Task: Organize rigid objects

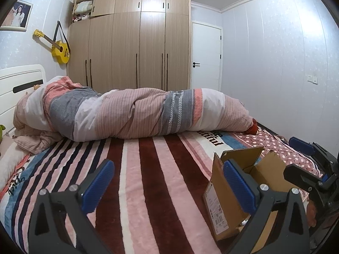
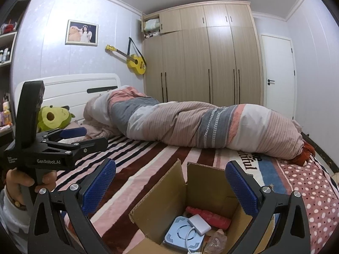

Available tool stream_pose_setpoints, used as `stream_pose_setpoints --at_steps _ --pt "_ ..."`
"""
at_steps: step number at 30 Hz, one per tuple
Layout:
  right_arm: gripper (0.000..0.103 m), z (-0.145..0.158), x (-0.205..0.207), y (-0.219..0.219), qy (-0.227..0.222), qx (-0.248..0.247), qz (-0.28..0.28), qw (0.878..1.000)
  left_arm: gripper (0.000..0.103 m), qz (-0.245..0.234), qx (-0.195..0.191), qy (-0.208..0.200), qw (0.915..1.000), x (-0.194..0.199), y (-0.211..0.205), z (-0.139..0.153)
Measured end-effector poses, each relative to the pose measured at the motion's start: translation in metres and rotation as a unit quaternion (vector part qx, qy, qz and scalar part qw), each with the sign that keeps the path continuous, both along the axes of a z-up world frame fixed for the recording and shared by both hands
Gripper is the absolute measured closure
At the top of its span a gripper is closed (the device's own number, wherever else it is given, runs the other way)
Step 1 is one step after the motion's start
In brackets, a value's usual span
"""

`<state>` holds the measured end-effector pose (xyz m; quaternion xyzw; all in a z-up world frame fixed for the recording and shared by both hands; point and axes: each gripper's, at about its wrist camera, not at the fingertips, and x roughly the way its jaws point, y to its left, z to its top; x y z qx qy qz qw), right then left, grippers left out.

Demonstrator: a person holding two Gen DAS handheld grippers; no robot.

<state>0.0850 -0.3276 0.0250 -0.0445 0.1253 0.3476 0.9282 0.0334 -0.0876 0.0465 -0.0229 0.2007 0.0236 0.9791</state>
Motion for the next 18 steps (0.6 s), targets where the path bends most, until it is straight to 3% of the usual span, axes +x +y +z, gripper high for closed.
stream_pose_setpoints --at_steps 18 --pt "0.0 0.0 -0.0042 0.0057 0.001 0.0 -0.003 1.0 0.001 0.0 -0.001 -0.001 1.0 -0.0025 0.0016 0.0001"
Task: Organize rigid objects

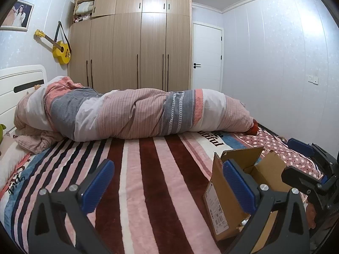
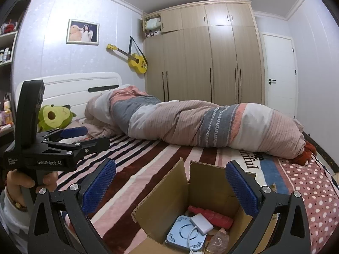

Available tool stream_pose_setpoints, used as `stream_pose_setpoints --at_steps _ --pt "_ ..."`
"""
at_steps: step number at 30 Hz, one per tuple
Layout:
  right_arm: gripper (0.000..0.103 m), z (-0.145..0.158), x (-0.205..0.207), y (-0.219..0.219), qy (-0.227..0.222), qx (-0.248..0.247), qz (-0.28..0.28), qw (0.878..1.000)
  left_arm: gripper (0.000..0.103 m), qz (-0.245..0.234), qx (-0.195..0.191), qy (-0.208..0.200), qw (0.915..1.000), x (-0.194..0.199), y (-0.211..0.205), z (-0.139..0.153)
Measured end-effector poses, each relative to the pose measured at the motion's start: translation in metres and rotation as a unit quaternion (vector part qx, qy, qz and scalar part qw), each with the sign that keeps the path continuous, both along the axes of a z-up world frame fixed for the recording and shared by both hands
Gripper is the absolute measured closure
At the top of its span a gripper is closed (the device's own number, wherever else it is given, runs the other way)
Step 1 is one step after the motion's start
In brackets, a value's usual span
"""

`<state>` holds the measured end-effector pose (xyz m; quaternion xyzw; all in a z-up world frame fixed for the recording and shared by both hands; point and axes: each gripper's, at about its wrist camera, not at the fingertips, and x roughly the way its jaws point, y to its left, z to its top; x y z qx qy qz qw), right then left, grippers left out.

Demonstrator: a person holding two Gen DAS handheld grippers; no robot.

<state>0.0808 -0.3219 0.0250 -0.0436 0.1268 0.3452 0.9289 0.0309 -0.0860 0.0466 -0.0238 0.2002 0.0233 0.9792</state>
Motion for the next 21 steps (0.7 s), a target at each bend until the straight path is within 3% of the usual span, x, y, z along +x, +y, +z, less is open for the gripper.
stream_pose_setpoints --at_steps 21 --pt "0.0 -0.006 -0.011 0.008 0.003 -0.003 0.002 1.0 0.001 -0.006 -0.003 0.002 1.0 0.002 -0.009 -0.003"
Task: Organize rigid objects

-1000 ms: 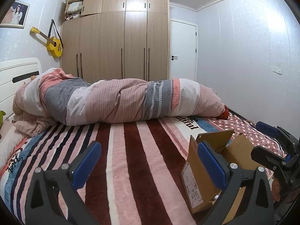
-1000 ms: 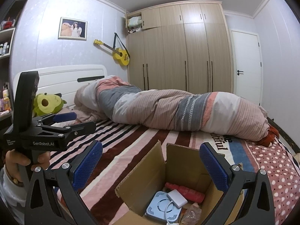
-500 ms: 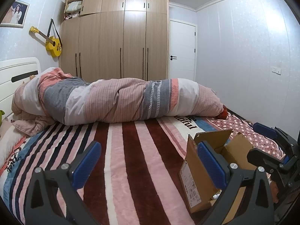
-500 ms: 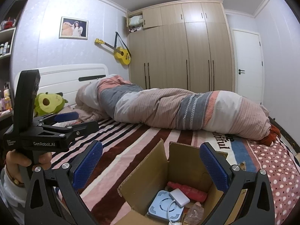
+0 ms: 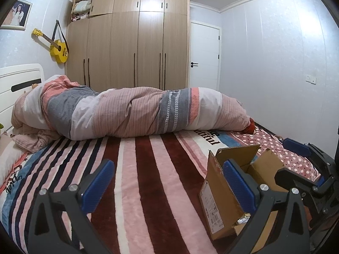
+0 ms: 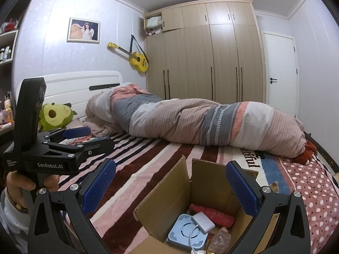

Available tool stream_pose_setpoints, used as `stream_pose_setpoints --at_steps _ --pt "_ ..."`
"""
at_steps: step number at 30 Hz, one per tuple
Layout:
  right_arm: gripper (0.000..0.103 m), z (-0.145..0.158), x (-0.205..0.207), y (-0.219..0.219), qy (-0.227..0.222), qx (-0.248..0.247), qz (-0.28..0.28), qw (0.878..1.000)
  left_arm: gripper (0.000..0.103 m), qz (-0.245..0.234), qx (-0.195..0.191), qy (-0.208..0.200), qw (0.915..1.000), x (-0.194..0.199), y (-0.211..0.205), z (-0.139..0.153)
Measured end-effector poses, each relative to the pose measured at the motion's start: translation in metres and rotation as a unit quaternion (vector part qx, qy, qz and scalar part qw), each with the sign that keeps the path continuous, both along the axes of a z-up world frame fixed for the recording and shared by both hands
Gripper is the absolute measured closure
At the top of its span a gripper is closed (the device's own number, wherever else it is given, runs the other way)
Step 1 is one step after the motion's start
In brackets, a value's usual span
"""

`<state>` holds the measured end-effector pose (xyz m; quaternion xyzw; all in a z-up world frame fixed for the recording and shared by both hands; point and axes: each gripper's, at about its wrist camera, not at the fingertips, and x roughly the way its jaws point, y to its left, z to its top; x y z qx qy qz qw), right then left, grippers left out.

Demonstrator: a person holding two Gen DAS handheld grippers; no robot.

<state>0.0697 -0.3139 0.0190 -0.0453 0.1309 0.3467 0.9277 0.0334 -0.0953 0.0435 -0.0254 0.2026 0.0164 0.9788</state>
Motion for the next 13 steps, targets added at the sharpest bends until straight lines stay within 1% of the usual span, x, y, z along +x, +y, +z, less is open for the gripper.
stream_pose_setpoints --at_steps 13 --pt "0.0 0.0006 0.0009 -0.0001 0.002 0.0 -0.001 1.0 0.001 0.0 0.0 -0.001 1.0 -0.0008 -0.0024 -0.0003"
